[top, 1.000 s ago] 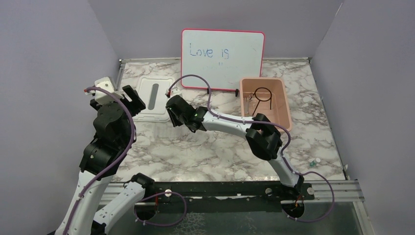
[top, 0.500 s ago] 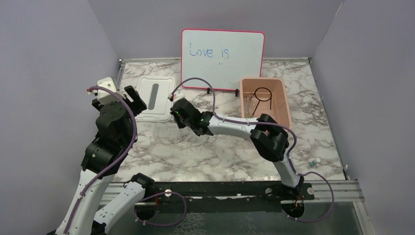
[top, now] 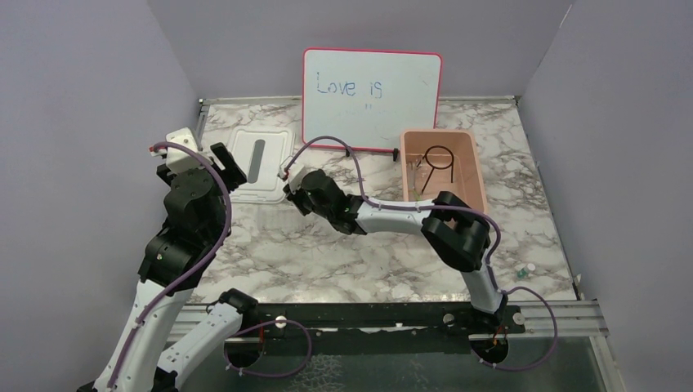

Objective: Organize the chemistry lab equipment

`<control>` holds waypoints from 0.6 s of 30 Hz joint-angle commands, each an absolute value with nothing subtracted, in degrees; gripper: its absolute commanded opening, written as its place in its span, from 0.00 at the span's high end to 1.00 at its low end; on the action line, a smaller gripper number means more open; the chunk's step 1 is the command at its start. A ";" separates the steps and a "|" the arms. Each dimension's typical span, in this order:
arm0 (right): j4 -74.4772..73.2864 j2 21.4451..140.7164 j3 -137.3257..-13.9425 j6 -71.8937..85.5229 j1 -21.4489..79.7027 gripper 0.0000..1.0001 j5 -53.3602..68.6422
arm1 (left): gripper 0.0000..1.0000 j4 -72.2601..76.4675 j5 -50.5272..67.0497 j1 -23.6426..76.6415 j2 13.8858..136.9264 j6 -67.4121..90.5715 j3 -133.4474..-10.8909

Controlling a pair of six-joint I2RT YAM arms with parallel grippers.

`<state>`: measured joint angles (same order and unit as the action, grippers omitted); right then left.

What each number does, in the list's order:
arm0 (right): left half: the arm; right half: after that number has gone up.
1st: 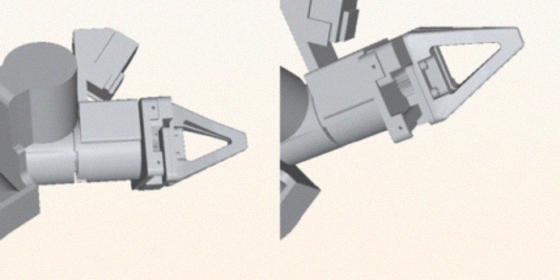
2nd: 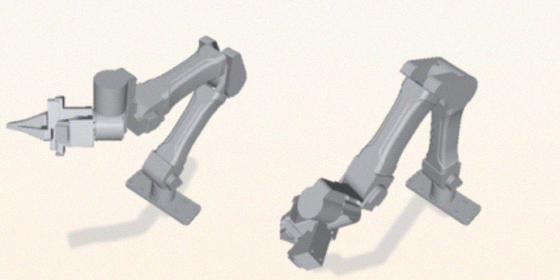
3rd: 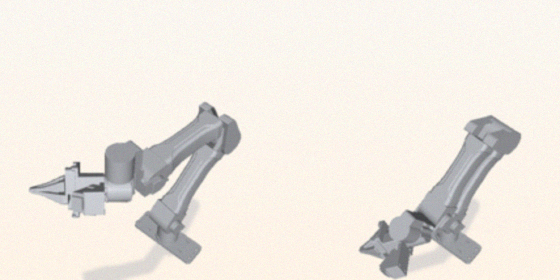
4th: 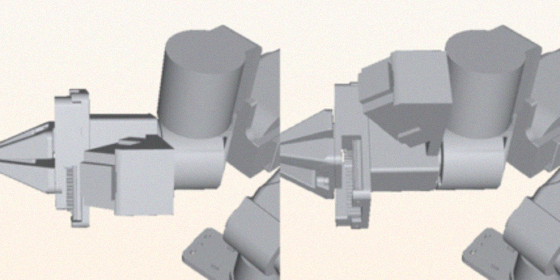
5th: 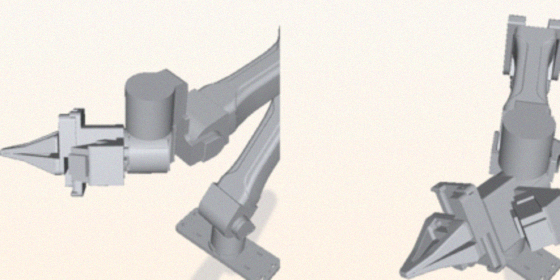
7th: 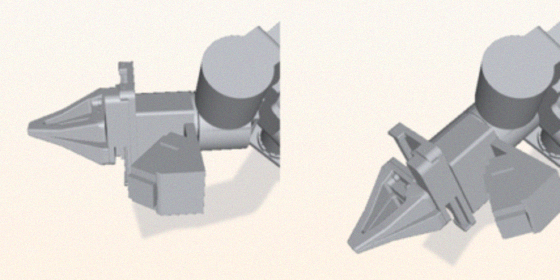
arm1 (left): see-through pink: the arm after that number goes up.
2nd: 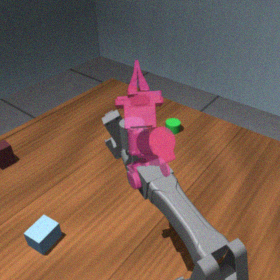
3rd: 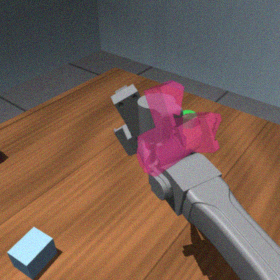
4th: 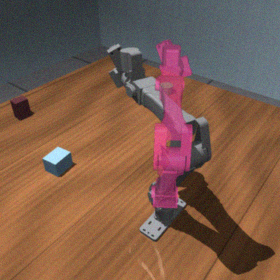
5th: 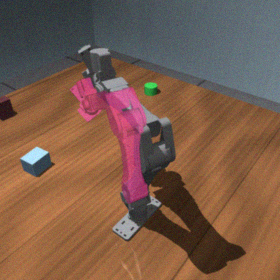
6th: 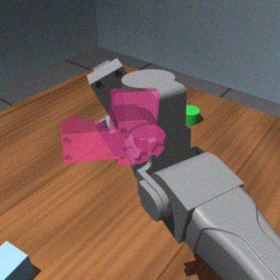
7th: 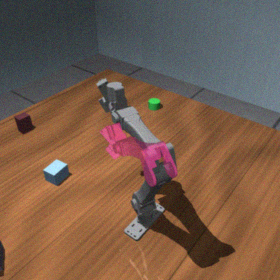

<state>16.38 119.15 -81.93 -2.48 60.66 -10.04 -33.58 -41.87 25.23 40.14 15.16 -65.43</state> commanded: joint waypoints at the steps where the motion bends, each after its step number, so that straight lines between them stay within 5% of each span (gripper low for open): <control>1: 20.70 116.22 -80.53 -6.81 60.02 0.85 -5.24 | 0.26 -33.19 -43.54 25.05 40.24 14.66 -64.95; 18: 18.27 116.23 -84.12 4.13 60.19 0.84 -13.38 | 0.26 -32.91 -34.64 25.05 38.76 18.82 -60.75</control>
<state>17.10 118.04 -81.10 0.84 59.68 -8.64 -33.36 -37.69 25.23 39.79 17.34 -61.14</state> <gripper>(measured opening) 0.188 0.736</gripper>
